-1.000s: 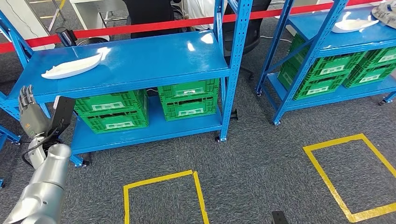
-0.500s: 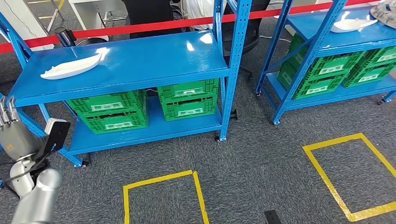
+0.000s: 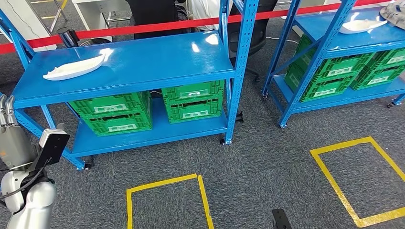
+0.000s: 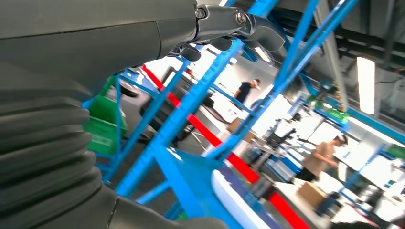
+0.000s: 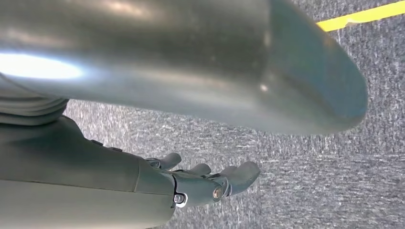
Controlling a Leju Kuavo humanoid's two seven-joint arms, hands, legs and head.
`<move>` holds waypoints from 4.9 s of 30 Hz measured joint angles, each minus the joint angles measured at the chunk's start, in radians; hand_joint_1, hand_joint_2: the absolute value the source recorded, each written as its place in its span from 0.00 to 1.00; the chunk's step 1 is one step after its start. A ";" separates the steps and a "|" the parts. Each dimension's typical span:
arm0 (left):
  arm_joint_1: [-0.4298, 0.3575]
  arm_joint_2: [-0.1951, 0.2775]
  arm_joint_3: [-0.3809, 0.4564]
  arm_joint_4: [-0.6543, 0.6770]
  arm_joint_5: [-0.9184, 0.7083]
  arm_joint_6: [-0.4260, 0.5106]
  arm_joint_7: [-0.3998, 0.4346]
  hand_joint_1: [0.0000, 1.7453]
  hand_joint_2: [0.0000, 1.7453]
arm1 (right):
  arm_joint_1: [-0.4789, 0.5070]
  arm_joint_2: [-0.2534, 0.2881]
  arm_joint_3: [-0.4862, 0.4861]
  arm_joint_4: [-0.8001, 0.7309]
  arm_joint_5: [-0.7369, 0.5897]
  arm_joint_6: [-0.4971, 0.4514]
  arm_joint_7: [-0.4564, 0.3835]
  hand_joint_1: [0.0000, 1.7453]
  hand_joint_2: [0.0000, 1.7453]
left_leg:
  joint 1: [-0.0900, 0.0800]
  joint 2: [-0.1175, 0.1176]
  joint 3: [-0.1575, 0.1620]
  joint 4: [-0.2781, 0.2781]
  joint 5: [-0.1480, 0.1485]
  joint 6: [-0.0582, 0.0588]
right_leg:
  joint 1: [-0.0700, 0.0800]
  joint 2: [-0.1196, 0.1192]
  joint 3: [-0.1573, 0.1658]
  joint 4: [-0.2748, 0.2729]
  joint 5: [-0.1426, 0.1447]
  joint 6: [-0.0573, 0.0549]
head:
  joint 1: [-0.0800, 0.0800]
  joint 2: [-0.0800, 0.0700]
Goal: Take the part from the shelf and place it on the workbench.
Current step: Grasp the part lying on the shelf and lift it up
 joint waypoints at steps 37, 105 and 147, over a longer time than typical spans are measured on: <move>-0.185 -0.020 -0.083 0.208 0.289 -0.110 -0.076 0.00 0.00 | 0.021 0.023 -0.071 0.003 0.001 -0.018 0.000 0.00 0.00 | -0.003 0.001 -0.002 0.003 0.000 0.001 | -0.003 0.002 -0.001 -0.001 0.003 0.003 | 0.000 0.000; -0.356 -0.041 -0.165 0.444 0.247 -0.025 -0.087 0.00 0.00 | 0.018 0.039 -0.126 0.003 -0.024 0.044 0.021 0.00 0.00 | -0.005 0.057 -0.055 0.014 0.039 -0.005 | -0.011 -0.048 -0.047 0.039 0.011 0.001 | -0.001 0.000; -0.355 -0.046 -0.165 0.426 0.238 -0.035 -0.087 0.00 0.00 | 0.018 0.042 -0.136 0.003 -0.012 0.060 0.045 0.00 0.00 | -0.006 0.057 -0.058 0.017 0.038 -0.003 | -0.013 -0.048 -0.046 0.036 0.013 0.004 | -0.001 0.000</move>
